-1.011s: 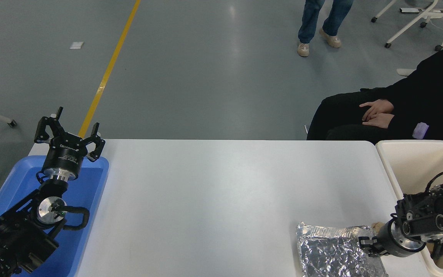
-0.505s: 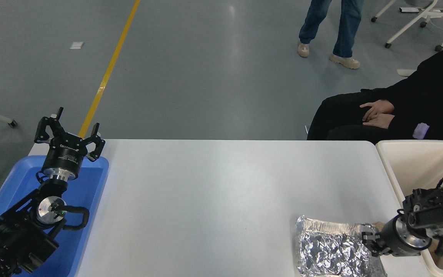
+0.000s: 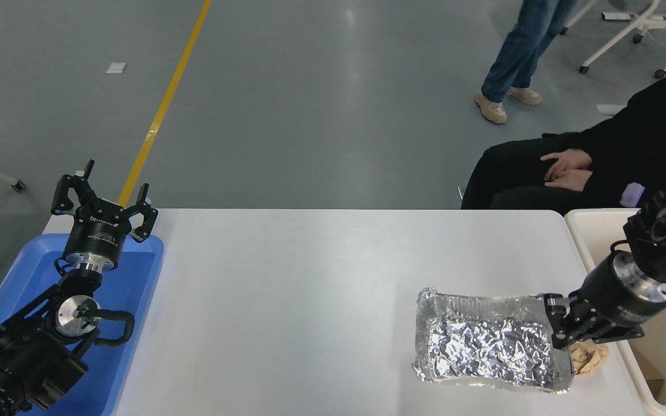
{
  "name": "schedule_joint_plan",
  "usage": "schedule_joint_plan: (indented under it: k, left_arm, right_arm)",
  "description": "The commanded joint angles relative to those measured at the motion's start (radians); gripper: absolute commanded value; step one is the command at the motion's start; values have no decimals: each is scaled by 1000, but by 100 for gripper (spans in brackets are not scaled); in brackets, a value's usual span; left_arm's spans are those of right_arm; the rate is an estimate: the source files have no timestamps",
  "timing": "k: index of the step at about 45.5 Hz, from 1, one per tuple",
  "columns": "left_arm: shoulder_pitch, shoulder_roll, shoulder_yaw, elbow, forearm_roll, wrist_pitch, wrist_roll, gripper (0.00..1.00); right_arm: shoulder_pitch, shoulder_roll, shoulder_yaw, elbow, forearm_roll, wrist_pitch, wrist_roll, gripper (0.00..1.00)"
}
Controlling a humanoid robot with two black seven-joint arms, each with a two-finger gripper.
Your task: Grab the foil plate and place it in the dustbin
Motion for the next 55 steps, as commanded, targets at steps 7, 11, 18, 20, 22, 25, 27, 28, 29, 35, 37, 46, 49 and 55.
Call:
schedule_joint_plan:
  k: [7, 11, 18, 20, 22, 25, 27, 28, 29, 35, 37, 46, 49, 55]
  left_arm:
    - [0, 0, 1, 1, 0, 2, 0, 99]
    - [0, 0, 1, 1, 0, 2, 0, 99]
    - [0, 0, 1, -1, 0, 2, 0, 99]
    - [0, 0, 1, 1, 0, 2, 0, 99]
    - [0, 0, 1, -1, 0, 2, 0, 99]
    - [0, 0, 1, 1, 0, 2, 0, 99]
    - [0, 0, 1, -1, 0, 2, 0, 99]
    - [0, 0, 1, 1, 0, 2, 0, 99]
    - [0, 0, 1, 1, 0, 2, 0, 99]
    - [0, 0, 1, 1, 0, 4, 0, 99]
    - [0, 0, 1, 1, 0, 4, 0, 99]
    - [0, 0, 1, 1, 0, 4, 0, 99]
    - [0, 0, 1, 1, 0, 4, 0, 99]
    - [0, 0, 1, -1, 0, 4, 0, 99]
  right_arm:
    - [410, 12, -16, 21, 52, 116, 0, 0]
    - [470, 20, -15, 21, 66, 116, 0, 0]
    - [493, 29, -16, 18, 69, 116, 0, 0]
    - [492, 35, -18, 15, 69, 116, -2, 0]
    - [486, 40, -22, 12, 70, 116, -2, 0]
    - [479, 47, -54, 6, 75, 116, -2, 0]
    - [478, 53, -84, -10, 87, 116, -2, 0]
    - [478, 52, -99, -17, 95, 116, -2, 0]
    - [476, 50, -117, -26, 104, 116, -2, 0]
    - [407, -31, -213, -146, 135, 116, -2, 0]
    - [349, -83, -223, -201, 155, 116, -2, 0]
    - [93, -238, -216, -441, 176, 116, -3, 0]
    - [0, -266, -213, -479, 176, 116, -3, 0]
    - [-180, -278, -203, -487, 182, -153, -3, 0]
